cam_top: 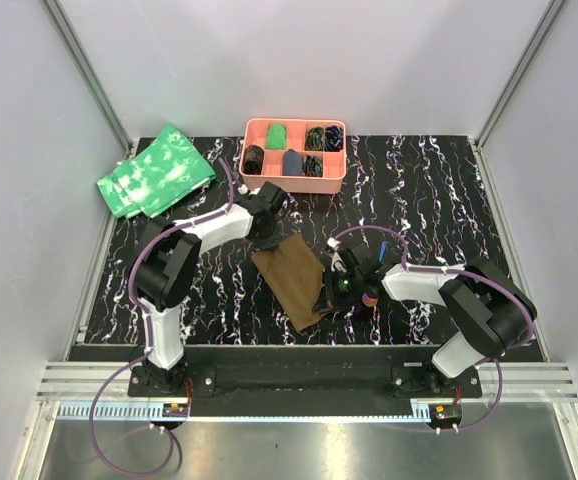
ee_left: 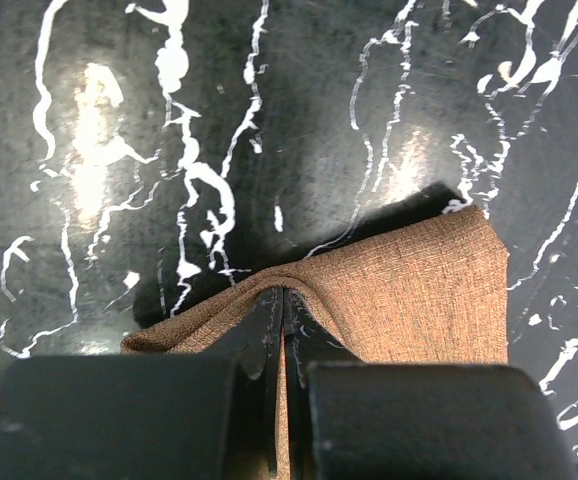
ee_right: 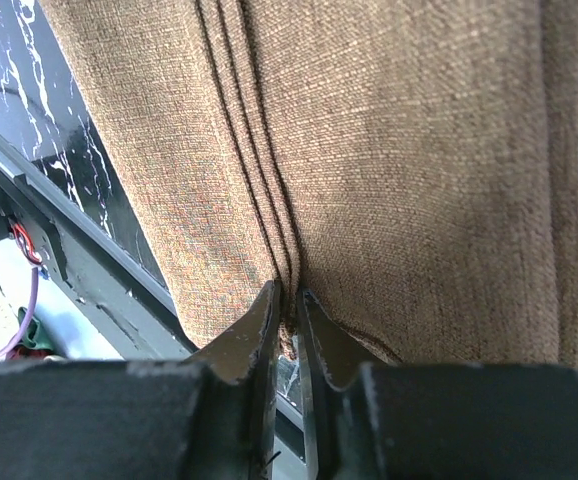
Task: Fold the napkin into a case and place the utensils inside
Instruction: Smooth out the 2/3-rectangle-folded napkin at the center of the board.
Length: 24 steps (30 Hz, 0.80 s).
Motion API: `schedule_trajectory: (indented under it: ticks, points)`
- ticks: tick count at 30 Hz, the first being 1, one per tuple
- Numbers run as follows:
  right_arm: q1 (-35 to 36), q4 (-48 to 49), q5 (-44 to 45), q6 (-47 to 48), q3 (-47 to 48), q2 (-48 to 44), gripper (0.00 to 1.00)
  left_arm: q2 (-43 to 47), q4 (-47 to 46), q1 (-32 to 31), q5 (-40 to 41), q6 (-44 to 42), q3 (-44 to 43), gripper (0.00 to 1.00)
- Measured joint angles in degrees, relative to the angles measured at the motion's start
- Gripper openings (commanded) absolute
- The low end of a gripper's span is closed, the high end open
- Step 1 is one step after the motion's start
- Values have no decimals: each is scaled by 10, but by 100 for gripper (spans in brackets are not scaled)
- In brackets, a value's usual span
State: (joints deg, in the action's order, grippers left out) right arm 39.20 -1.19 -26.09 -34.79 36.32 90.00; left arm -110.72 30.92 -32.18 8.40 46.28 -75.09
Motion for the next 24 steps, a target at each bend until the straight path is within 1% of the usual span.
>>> schedule_trajectory:
  ticks: [1,5,7,8,11,13,15,18,19,22,23,24]
  points:
    - [0,-2,0,1,1,0,26,0,-5,0,-3,-2,1,0]
    - [1,-39,9,12,19,-7,33,0,-17,1,-15,-11,3,0]
    - [1,-64,17,21,33,-14,34,4,-23,1,-20,-15,9,0]
    - [1,-79,23,26,43,-18,36,9,-25,2,-21,-18,13,2]
    - [1,-104,32,39,66,-27,36,30,-23,2,-25,-29,26,18]
    - [1,-116,35,46,78,-30,36,50,-19,2,-28,-38,31,26]
    - [1,-122,36,51,86,-30,36,74,-17,0,-31,-48,34,28]
    - [1,-124,35,55,92,-27,36,106,-14,-3,-35,-59,35,24]
    - [1,-124,33,55,92,-26,36,118,-13,-5,-35,-61,35,18]
    - [1,-124,26,54,92,-19,35,143,-12,-11,-37,-64,41,8]
    - [1,-124,25,54,92,-17,35,148,-11,-12,-39,-63,45,2]
    - [1,-123,24,54,92,-16,34,150,-10,-13,-42,-62,49,1]
